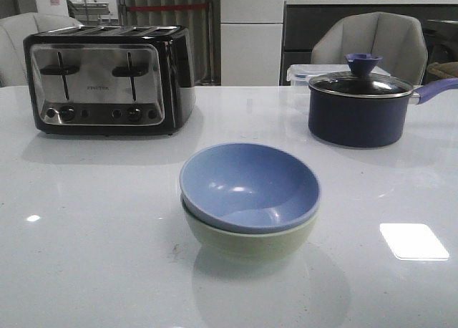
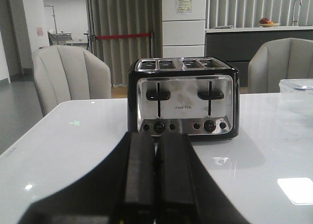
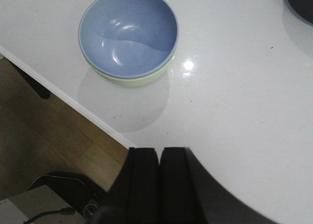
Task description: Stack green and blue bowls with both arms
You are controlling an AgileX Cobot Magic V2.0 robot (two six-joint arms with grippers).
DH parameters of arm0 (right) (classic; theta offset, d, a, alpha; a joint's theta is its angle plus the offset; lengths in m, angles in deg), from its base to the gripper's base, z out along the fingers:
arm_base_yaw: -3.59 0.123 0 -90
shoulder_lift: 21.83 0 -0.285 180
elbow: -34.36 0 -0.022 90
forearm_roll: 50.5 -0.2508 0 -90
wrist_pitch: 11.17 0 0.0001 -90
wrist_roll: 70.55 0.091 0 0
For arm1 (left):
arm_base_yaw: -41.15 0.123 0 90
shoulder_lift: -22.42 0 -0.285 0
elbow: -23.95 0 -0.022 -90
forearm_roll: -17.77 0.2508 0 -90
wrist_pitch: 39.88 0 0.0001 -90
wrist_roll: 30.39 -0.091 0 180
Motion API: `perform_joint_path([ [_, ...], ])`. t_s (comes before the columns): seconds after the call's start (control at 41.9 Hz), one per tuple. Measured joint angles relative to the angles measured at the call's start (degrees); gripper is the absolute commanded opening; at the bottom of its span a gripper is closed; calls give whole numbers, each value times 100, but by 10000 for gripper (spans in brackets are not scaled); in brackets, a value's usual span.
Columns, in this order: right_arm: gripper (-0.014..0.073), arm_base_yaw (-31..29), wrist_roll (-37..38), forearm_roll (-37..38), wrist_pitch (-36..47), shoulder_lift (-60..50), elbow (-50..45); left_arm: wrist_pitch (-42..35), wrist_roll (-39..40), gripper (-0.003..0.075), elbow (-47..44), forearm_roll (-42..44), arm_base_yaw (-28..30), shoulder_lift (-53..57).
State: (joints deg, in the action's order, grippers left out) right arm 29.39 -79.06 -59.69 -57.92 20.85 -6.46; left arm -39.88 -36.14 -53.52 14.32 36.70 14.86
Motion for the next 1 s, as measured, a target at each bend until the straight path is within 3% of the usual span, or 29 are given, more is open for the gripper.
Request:
perform_joint_path([
  [0.191, 55, -273, 0, 11, 358, -331, -296, 0, 0, 93, 0, 0, 0, 0],
  [0.525, 55, -2009, 0, 58, 3214, -2474, -2731, 0, 0, 93, 0, 0, 0, 0],
  [0.74, 55, -2157, 0, 58, 3838, -3480, -3726, 0, 0, 93, 0, 0, 0, 0],
  [1.003, 55, -2196, 0, 58, 4082, -3543, -3798, 0, 3, 93, 0, 0, 0, 0],
])
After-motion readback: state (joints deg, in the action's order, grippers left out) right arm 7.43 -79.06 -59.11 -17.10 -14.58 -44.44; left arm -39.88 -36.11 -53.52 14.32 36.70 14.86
